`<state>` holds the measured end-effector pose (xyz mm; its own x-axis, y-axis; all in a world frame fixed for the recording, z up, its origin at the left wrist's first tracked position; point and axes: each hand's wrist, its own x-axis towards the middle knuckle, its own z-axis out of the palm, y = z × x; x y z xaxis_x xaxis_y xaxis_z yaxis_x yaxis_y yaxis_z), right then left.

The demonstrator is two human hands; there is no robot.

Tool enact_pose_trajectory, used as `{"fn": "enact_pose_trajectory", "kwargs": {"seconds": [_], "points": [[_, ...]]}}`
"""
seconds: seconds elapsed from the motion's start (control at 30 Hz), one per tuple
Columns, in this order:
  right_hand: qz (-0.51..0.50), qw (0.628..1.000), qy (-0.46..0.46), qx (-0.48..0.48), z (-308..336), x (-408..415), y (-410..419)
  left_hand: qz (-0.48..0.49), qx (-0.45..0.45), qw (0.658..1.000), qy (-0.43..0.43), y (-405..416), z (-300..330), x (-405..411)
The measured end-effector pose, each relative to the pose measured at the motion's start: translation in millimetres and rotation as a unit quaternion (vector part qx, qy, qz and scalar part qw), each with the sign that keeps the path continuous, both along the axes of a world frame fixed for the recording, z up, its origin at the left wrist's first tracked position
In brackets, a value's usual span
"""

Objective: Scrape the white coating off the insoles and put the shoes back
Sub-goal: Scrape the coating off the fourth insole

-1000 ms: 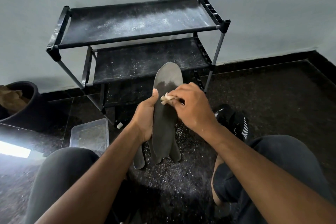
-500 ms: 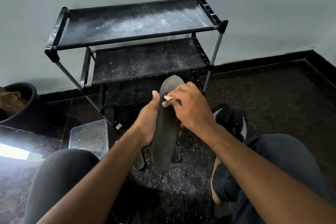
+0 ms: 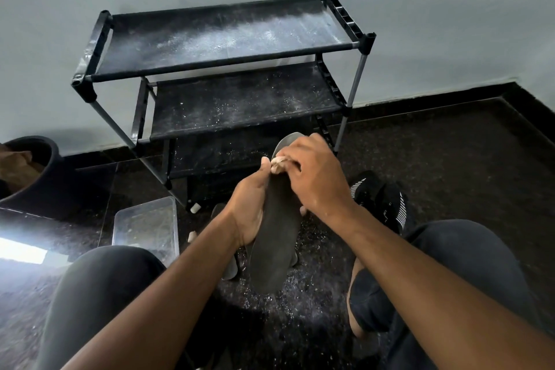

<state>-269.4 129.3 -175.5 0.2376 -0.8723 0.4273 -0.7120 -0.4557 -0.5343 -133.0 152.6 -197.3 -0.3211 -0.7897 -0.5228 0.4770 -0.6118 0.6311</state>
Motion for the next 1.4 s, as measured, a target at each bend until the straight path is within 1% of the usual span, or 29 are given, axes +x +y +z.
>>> {"fn": "enact_pose_trajectory", "kwargs": {"seconds": [0.07, 0.13, 0.17, 0.23, 0.3, 0.33, 0.43, 0.5, 0.57, 0.6, 0.67, 0.73, 0.77, 0.83, 0.97, 1.13, 1.27, 1.4], "points": [[-0.041, 0.999, -0.015, 0.0, 2, -7, -6, -0.016, -0.003, 1.0, 0.014, 2, -1, -3], [-0.057, 0.998, -0.029, 0.01, 1, -8, -8, -0.032, -0.009, 0.999, 0.017, 2, -1, -4], [-0.046, 0.998, -0.034, 0.016, 0, -7, -7, -0.028, -0.007, 0.999, 0.014, 1, -1, -4], [0.008, 0.999, -0.033, 0.035, -4, -2, -1, -0.013, 0.001, 1.0, 0.006, 0, -3, 0], [0.051, 0.997, -0.012, 0.048, -8, 3, 4, -0.002, 0.008, 1.0, 0.003, -2, -5, 5], [0.052, 0.998, 0.001, 0.04, -8, 3, 4, -0.004, 0.008, 1.0, 0.01, -3, -7, 6], [-0.008, 1.0, 0.009, 0.0, -3, -3, -3, -0.031, 0.012, 0.999, 0.039, 1, -3, 0], [-0.064, 0.998, -0.018, -0.016, 0, -9, -10, -0.065, 0.002, 0.996, 0.059, 5, -2, -5], [-0.102, 0.994, -0.042, -0.013, 0, -14, -14, -0.084, -0.01, 0.995, 0.058, 7, 0, -9], [-0.098, 0.994, -0.049, -0.003, -1, -14, -14, -0.087, -0.009, 0.995, 0.053, 7, 0, -9], [-0.052, 0.997, -0.048, 0.021, -4, -9, -8, -0.083, -0.001, 0.996, 0.031, 5, 0, -8], [-0.001, 0.999, -0.032, 0.034, -7, -1, -2, -0.073, 0.008, 0.997, -0.002, 4, -2, -5], [0.01, 0.999, -0.02, 0.033, -9, 1, 0, -0.068, 0.012, 0.998, -0.01, 4, -3, -4], [-0.007, 1.0, -0.007, 0.027, -9, 0, -4, -0.061, 0.009, 0.998, -0.005, 6, -3, -6], [-0.081, 0.996, -0.029, 0.017, -3, -12, -17, -0.082, -0.023, 0.995, 0.057, 6, 2, -8], [-0.034, 0.998, 0.045, 0.004, -4, -15, -12, -0.081, -0.021, 0.995, 0.057, 4, 3, -5], [-0.023, 0.998, 0.048, -0.013, -2, -13, -9, -0.072, -0.011, 0.996, 0.048, 4, -1, -4], [0.02, 0.998, 0.05, -0.023, -3, -2, 2, -0.045, 0.012, 0.999, 0.014, 2, 0, 0]]}}
